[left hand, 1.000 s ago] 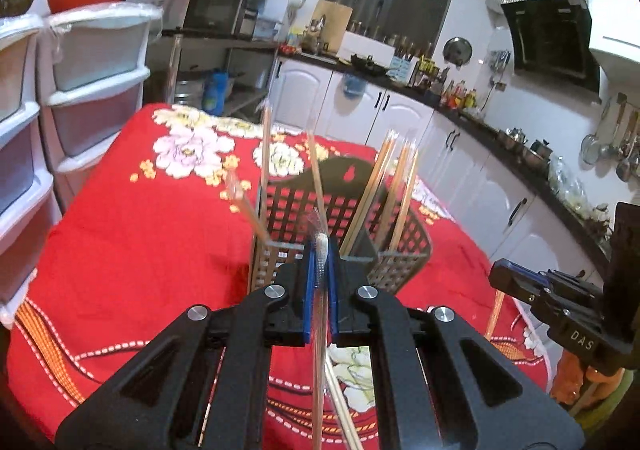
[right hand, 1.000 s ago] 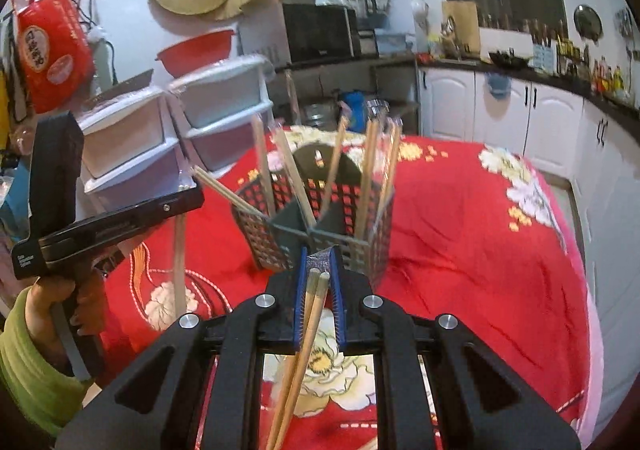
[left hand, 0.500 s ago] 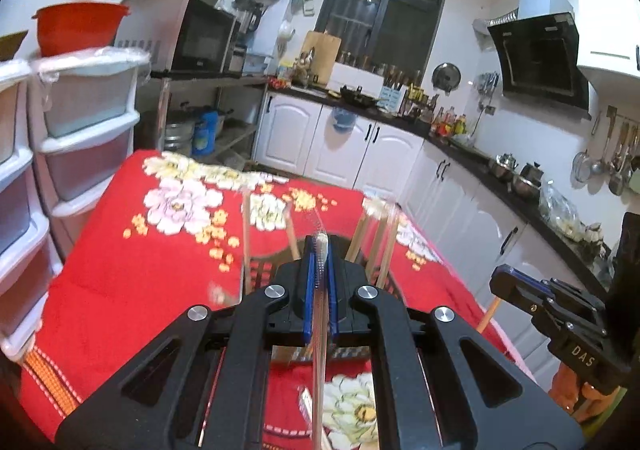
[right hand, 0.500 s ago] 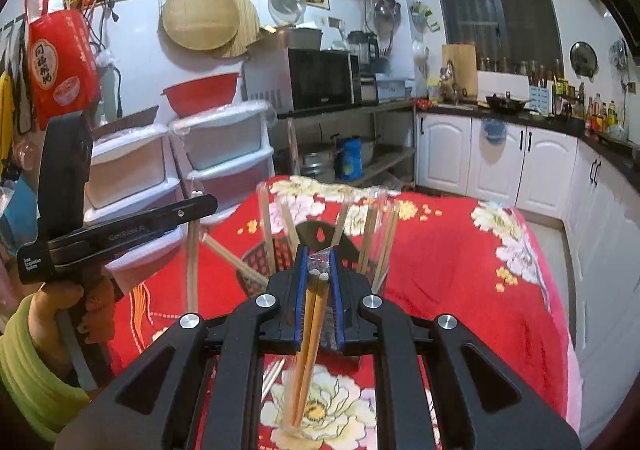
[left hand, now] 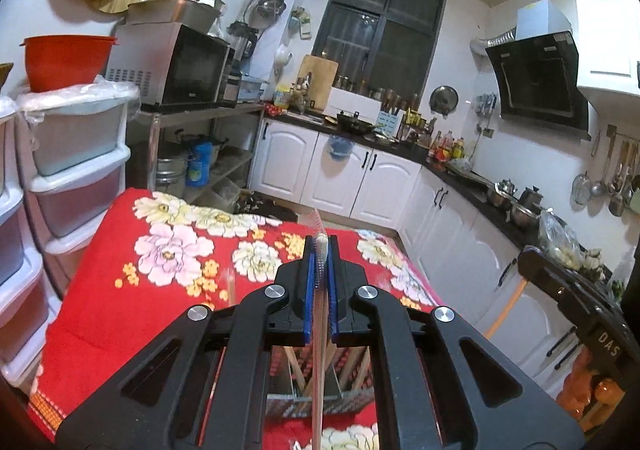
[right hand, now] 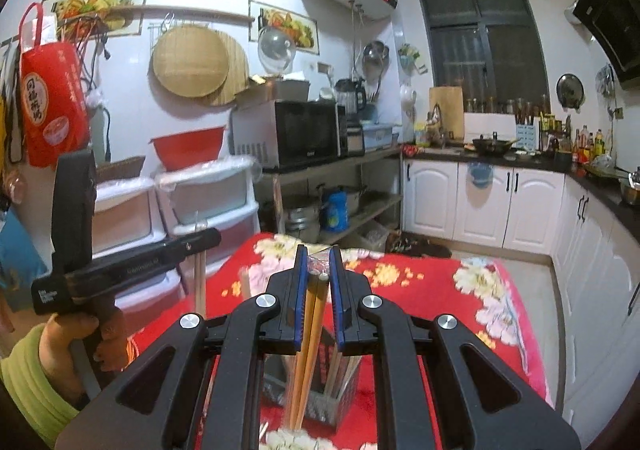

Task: Organize utensils
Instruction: 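Lift the chopsticks with the right tool while the left tool carries its pair above the caddy, then lower chopsticks into the caddy and open the right tool while the left tool releases its pair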

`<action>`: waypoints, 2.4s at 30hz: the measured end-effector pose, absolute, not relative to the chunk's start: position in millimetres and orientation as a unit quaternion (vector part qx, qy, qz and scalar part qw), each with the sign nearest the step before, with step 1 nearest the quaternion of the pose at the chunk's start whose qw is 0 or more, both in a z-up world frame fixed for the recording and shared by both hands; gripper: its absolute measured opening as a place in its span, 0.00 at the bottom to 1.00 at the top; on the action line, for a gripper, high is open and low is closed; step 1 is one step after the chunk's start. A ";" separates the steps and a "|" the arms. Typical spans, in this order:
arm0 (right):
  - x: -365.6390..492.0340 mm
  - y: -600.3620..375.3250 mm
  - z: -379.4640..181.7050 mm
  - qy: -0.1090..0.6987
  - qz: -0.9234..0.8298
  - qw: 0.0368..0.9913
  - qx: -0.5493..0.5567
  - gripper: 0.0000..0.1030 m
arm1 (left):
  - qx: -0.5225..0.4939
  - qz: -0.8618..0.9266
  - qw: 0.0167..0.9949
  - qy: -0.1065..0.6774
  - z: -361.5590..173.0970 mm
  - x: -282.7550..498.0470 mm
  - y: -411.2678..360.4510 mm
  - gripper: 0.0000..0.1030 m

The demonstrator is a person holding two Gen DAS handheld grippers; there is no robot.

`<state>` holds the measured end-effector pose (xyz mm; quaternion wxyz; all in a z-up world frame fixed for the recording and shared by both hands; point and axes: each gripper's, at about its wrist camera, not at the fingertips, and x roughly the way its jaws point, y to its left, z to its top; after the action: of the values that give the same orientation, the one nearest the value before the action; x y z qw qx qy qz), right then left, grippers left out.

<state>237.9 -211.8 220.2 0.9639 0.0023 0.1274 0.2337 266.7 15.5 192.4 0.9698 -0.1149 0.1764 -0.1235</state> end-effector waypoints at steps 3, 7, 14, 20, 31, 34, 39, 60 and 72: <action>244.9 -210.7 229.6 0.113 0.227 0.967 0.004 0.10 | -0.120 -0.117 0.972 0.167 199.2 274.2 19.5 0.01; 255.1 -207.2 237.7 0.098 0.218 0.971 0.004 0.10 | -0.127 -0.100 0.976 0.148 209.1 283.7 25.0 0.01; 271.2 -196.5 240.1 0.084 0.204 0.975 -0.007 0.10 | -0.150 -0.077 0.977 0.127 212.8 301.1 34.4 0.01; 283.7 -189.3 234.5 0.082 0.197 0.977 -0.017 0.10 | -0.153 -0.047 0.980 0.115 205.9 313.2 34.2 0.01; 310.8 -185.6 200.9 0.127 0.193 0.973 -0.007 0.10 | -0.140 -0.021 0.983 0.117 171.2 331.7 24.8 0.01; 314.1 -185.8 192.9 0.137 0.195 0.971 -0.001 0.10 | -0.142 -0.019 0.982 0.122 162.0 334.7 25.2 0.02; 319.9 -183.0 179.1 0.151 0.198 0.968 0.007 0.10 | -0.135 -0.018 0.982 0.130 151.1 338.5 24.9 0.02; 337.8 -175.1 145.1 0.196 0.206 0.959 0.013 0.11 | -0.098 -0.051 0.977 0.185 129.6 341.7 14.2 0.02; 330.4 -181.6 136.0 0.227 0.214 0.950 0.017 0.12 | -0.096 -0.073 0.960 0.254 116.2 335.0 16.9 0.17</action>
<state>330.4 -181.6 136.0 0.9499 0.0174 0.2272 0.2140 335.0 16.9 116.2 0.9597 -0.0964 0.2536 -0.0727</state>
